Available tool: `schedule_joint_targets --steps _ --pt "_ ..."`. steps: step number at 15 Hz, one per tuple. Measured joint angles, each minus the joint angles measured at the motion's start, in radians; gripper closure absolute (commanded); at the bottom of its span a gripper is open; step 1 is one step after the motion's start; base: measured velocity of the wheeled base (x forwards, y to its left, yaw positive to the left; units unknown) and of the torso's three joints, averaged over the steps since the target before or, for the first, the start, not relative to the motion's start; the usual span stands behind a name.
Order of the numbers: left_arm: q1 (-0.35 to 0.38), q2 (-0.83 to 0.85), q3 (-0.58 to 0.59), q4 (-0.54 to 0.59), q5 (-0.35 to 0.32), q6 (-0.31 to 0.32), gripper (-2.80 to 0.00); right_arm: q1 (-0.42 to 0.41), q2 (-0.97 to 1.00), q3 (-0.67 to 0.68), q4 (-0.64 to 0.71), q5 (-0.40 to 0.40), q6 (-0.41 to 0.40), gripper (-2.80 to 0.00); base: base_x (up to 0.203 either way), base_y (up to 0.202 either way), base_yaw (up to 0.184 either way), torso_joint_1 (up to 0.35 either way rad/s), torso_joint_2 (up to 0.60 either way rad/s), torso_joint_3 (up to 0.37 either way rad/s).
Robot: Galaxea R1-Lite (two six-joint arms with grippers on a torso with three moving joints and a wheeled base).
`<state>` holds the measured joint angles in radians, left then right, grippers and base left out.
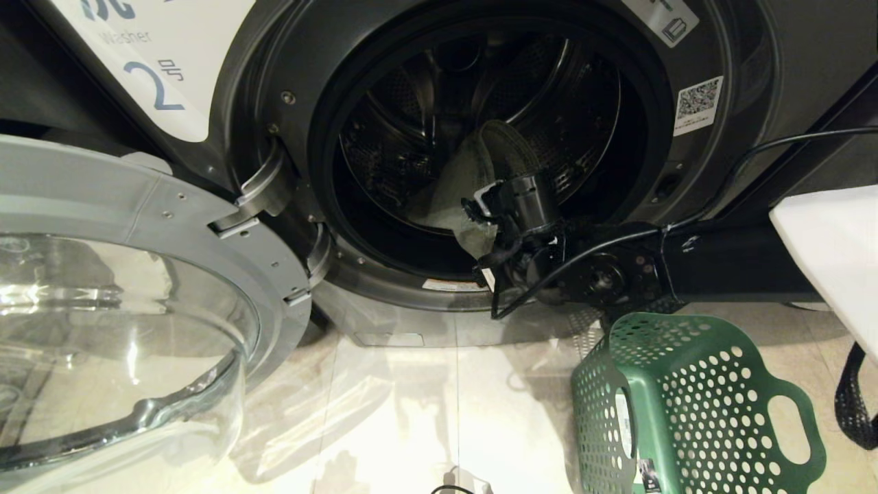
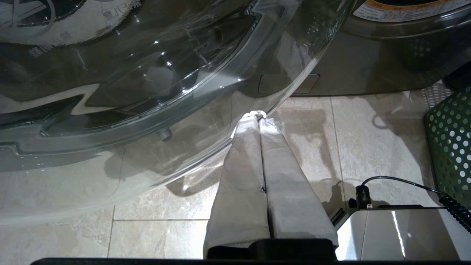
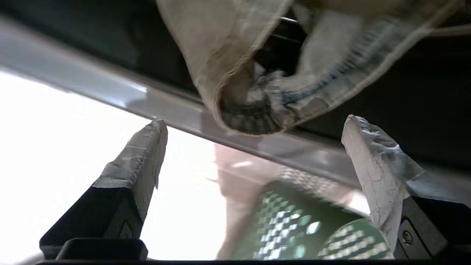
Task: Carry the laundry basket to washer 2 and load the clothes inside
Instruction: Place the clothes into the washing machine
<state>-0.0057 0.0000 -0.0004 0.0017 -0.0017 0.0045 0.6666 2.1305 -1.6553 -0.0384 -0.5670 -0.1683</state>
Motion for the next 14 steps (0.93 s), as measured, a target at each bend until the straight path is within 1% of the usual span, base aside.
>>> schedule_joint_targets --steps 2,5,7,8,12,14 --pt "0.000 0.000 0.000 0.000 0.000 0.000 0.00 0.001 0.022 -0.003 -0.002 0.001 -0.106 -2.80 0.000 0.000 0.000 0.000 0.00 0.000" --pt "0.000 0.000 0.000 0.000 0.000 0.000 0.00 0.000 0.064 -0.027 -0.022 -0.004 -0.190 -2.80 0.000 0.000 0.000 0.000 0.00 0.000" --pt "0.000 0.000 0.000 0.000 0.000 0.000 0.00 -0.005 0.089 -0.044 -0.048 -0.008 -0.269 -2.80 0.000 0.000 0.000 0.000 0.00 0.000" --pt "0.000 0.000 0.000 0.000 0.000 0.000 0.00 -0.007 0.102 -0.056 -0.061 -0.008 -0.295 -2.80 0.000 0.000 0.000 0.000 0.00 0.000" --pt "0.000 0.000 0.000 0.000 0.000 0.000 0.00 -0.013 0.150 -0.121 -0.065 -0.009 -0.344 -2.80 0.000 0.000 0.000 0.000 0.00 0.000" --pt "0.000 0.000 0.000 0.000 0.000 0.000 0.00 -0.029 0.170 -0.149 -0.066 -0.013 -0.371 -2.80 0.000 0.000 0.000 0.000 0.00 0.000"
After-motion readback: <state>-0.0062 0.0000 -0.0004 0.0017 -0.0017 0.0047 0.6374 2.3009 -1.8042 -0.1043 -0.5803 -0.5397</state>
